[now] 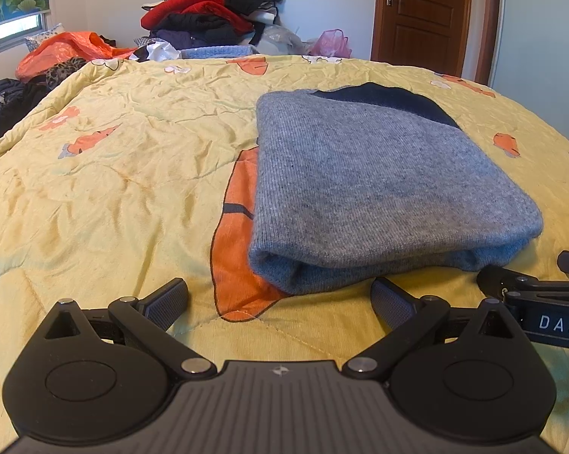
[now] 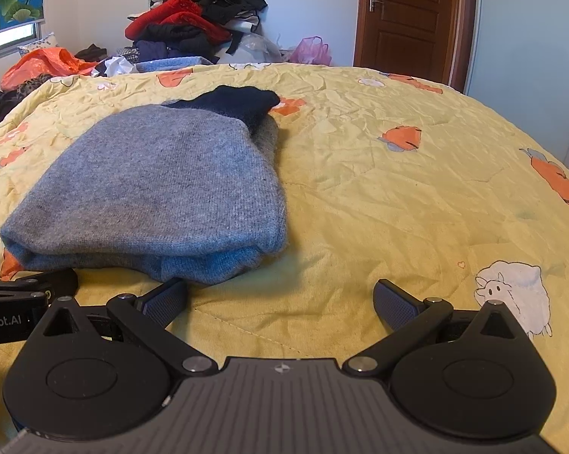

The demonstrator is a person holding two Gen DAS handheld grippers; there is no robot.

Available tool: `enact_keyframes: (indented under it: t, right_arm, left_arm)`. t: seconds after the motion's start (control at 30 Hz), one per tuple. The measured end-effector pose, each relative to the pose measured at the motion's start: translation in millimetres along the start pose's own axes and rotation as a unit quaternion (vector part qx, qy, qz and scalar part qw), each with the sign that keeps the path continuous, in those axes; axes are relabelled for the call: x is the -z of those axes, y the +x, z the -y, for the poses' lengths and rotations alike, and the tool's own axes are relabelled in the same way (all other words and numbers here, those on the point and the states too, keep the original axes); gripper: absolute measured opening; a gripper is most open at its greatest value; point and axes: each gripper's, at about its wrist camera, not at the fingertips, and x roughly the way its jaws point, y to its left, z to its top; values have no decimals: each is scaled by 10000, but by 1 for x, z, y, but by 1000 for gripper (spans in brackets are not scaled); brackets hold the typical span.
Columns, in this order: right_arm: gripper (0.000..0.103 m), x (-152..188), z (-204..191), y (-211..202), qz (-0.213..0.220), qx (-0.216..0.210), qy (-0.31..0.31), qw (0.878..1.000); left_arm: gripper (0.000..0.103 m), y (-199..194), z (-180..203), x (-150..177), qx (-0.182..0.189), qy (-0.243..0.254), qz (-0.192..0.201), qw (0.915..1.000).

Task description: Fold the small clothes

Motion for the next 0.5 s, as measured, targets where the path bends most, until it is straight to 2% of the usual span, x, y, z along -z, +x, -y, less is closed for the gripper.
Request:
enact_keyframes:
  t: [0.5]
  right_arm:
    - [103,0,-1,0,2,-6,-4,10000]
  left_arm:
    - [103,0,0,0,2,-5,0,10000]
